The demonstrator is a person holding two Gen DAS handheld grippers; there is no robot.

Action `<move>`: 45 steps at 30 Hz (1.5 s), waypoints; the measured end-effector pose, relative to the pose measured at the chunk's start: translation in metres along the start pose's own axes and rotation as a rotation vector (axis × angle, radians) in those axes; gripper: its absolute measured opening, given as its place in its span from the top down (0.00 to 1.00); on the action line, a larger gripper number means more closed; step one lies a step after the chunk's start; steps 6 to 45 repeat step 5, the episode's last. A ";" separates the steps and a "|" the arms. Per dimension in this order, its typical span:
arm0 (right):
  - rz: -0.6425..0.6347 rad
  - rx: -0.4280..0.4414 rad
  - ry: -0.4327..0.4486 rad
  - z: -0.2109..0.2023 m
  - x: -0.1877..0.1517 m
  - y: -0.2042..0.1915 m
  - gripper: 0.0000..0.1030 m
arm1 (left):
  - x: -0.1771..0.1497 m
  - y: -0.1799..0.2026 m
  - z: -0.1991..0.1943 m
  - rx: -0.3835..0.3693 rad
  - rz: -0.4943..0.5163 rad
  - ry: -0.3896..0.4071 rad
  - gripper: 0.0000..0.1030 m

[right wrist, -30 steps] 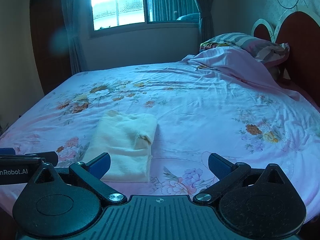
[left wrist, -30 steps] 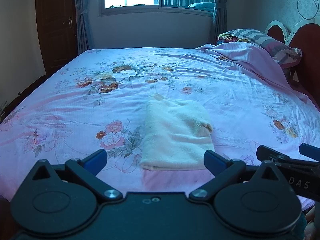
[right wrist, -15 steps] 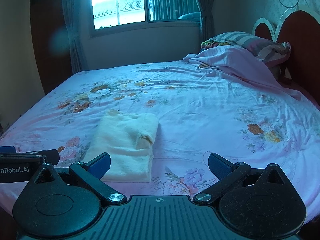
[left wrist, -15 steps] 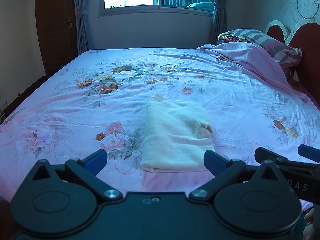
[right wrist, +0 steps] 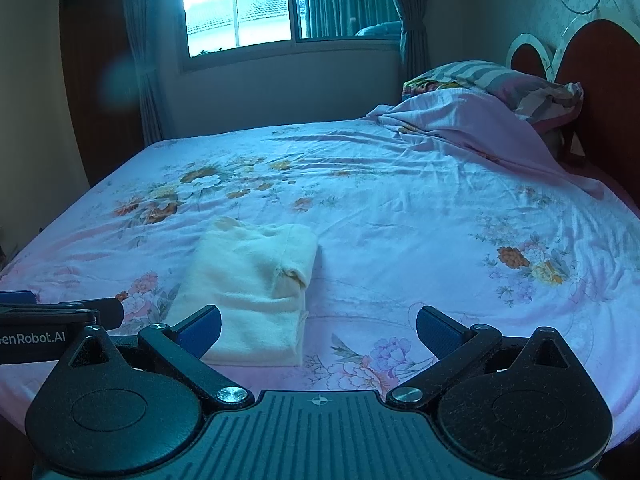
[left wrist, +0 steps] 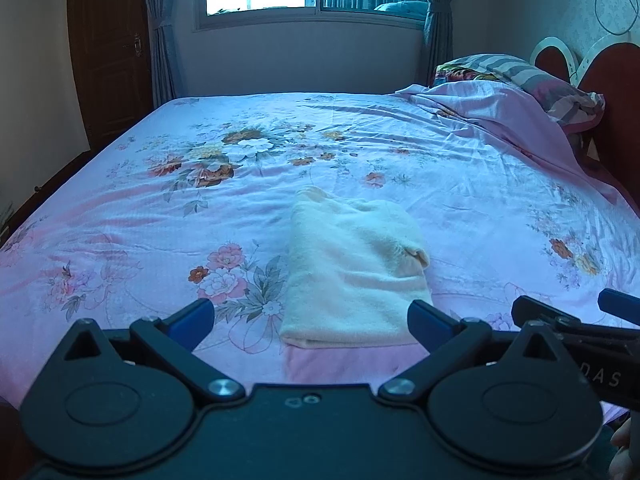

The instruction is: Fold small clothes

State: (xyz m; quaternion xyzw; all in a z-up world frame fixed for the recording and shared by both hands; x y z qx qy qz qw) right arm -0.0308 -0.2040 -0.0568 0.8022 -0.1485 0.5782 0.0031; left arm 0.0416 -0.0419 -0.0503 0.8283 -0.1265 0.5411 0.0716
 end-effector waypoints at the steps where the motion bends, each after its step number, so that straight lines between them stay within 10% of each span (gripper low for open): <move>1: 0.002 -0.001 -0.002 0.002 0.000 0.000 0.00 | 0.000 0.000 0.001 -0.006 0.000 0.003 0.03; 45: 0.003 -0.008 -0.004 0.008 0.000 0.001 0.00 | 0.000 0.001 0.009 -0.025 -0.016 0.003 0.04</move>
Point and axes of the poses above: each gripper's, at about its wrist camera, not at the fingertips, and z roughly the way its jaws point, y to its right, x to its top, the point moved 8 cm from there along z, roughly the way its jaws point, and after that the axes turned 15 degrees about y, right-handed, at the moved point
